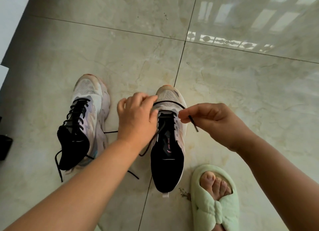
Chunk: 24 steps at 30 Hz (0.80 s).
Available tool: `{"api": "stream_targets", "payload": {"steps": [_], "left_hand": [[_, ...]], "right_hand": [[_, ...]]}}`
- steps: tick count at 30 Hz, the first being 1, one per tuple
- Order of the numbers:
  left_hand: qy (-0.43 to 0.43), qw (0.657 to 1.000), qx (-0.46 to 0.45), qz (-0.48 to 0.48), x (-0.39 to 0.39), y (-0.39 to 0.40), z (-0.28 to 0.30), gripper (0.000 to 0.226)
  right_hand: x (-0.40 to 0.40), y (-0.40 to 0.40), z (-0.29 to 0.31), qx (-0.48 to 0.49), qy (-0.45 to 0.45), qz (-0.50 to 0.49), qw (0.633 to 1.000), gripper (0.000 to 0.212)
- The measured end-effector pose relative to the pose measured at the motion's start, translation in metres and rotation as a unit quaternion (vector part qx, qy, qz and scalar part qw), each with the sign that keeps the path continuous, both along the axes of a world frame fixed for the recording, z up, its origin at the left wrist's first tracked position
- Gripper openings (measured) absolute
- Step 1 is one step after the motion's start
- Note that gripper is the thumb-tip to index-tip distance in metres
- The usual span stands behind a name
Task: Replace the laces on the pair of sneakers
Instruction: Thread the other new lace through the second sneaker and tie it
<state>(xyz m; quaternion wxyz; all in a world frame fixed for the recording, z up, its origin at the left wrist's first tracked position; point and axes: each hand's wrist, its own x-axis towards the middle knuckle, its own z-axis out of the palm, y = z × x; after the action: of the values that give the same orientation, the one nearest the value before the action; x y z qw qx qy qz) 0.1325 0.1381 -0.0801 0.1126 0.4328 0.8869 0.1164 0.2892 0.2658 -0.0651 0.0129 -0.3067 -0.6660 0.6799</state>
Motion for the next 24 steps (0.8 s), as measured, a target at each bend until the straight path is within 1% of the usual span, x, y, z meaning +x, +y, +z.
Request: {"api": "stream_targets", "payload": {"steps": [2, 4, 6, 8, 10, 13, 15, 19, 24], "left_hand": [[-0.005, 0.999, 0.052, -0.009, 0.010, -0.001, 0.007, 0.020], [-0.014, 0.997, 0.073, -0.020, 0.021, -0.005, 0.012, 0.011], [-0.032, 0.997, 0.060, -0.032, 0.032, -0.009, 0.014, 0.009], [-0.043, 0.998, 0.037, -0.031, 0.042, -0.014, 0.012, 0.008], [-0.051, 0.998, 0.021, -0.017, 0.046, -0.016, 0.009, 0.013], [-0.067, 0.998, 0.014, 0.005, 0.047, -0.011, 0.005, 0.020], [-0.078, 0.997, 0.015, 0.019, 0.046, -0.009, 0.004, 0.022], [-0.088, 0.995, 0.026, 0.036, 0.046, -0.008, 0.001, 0.024], [-0.112, 0.992, 0.038, 0.053, 0.046, -0.005, 0.000, 0.022]], "right_hand": [[-0.002, -0.003, -0.002, 0.063, -0.012, -0.005, 0.998, 0.026], [-0.003, -0.003, -0.005, 0.146, -0.026, -0.002, 0.989, 0.021], [-0.003, -0.003, -0.008, 0.235, -0.034, 0.030, 0.971, 0.015], [-0.003, -0.001, -0.010, 0.287, -0.032, 0.063, 0.955, 0.009], [-0.004, -0.002, -0.011, 0.289, -0.023, 0.084, 0.953, 0.008], [-0.004, -0.005, -0.014, 0.281, -0.025, 0.094, 0.955, 0.014], [-0.004, -0.006, -0.017, 0.290, -0.033, 0.083, 0.953, 0.017], [-0.004, -0.005, -0.021, 0.313, -0.033, 0.029, 0.949, 0.012], [-0.010, -0.010, -0.024, 0.325, -0.036, 0.017, 0.945, 0.008]]}}
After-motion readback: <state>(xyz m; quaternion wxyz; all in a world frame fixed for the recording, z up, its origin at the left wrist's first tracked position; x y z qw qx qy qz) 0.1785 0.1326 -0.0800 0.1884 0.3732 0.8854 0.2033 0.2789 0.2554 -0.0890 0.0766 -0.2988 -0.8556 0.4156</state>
